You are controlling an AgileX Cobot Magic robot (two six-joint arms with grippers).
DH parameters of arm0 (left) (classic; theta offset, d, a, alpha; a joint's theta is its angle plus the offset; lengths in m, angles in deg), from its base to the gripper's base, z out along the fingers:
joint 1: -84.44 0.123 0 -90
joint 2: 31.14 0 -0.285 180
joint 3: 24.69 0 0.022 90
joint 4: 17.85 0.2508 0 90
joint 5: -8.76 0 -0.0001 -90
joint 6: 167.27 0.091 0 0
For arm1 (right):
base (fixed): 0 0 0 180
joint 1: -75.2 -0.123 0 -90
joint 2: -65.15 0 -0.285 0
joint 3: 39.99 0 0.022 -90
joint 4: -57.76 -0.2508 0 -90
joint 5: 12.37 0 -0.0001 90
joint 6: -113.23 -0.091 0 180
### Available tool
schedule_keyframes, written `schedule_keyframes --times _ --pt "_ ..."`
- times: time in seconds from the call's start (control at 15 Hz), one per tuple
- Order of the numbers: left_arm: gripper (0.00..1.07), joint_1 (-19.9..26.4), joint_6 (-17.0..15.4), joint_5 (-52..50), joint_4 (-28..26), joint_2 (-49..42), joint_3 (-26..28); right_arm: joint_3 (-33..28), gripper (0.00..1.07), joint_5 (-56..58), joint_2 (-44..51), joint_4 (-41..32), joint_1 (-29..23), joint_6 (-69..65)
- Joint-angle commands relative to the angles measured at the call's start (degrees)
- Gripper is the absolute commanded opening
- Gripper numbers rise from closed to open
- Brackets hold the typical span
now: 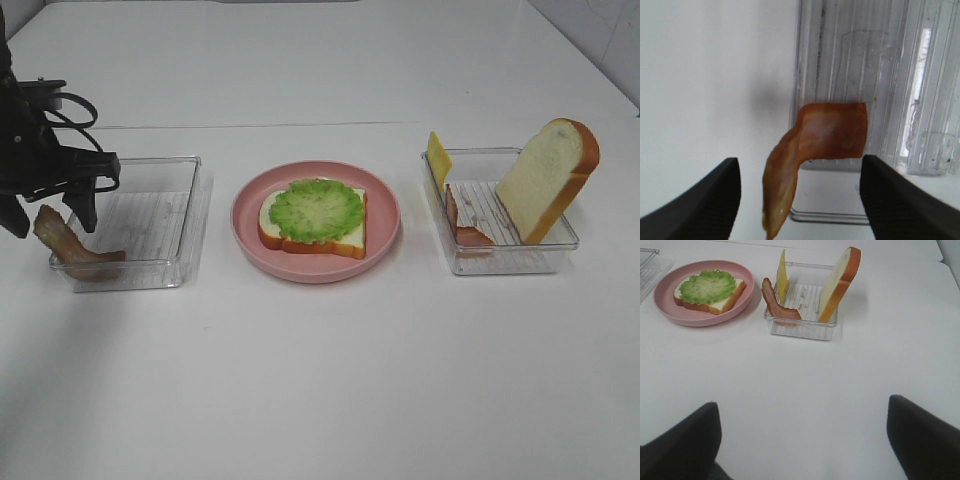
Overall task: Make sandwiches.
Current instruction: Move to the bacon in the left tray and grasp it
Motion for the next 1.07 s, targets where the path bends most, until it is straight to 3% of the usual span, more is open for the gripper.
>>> schedule_keyframes --times 0.07,0.73,0.93,1.0,1.07 --pt "0.6 0.1 -0.4 -2.2 -0.7 0.9 -0.5 -0.1 0.85 -0.5 0.5 0.2 0.1 0.2" --pt "0.5 0.1 0.5 -2.3 -0.7 2.0 -0.5 -0.1 0.85 -0.5 0.5 0.2 0.1 0.2" --pt "0.41 0.1 0.5 -1.8 -1.2 2.3 -0.5 -0.1 0.85 -0.5 0.5 0.2 0.1 0.2" --pt "0.34 0.1 0.5 -1.8 -1.2 2.3 -0.5 -0.1 0.85 -0.5 0.5 0.2 0.1 0.2" --pt "0.2 0.1 0.5 -1.9 -1.2 2.3 -0.5 -0.1 0.85 -0.5 0.5 0.2 0.1 0.2"
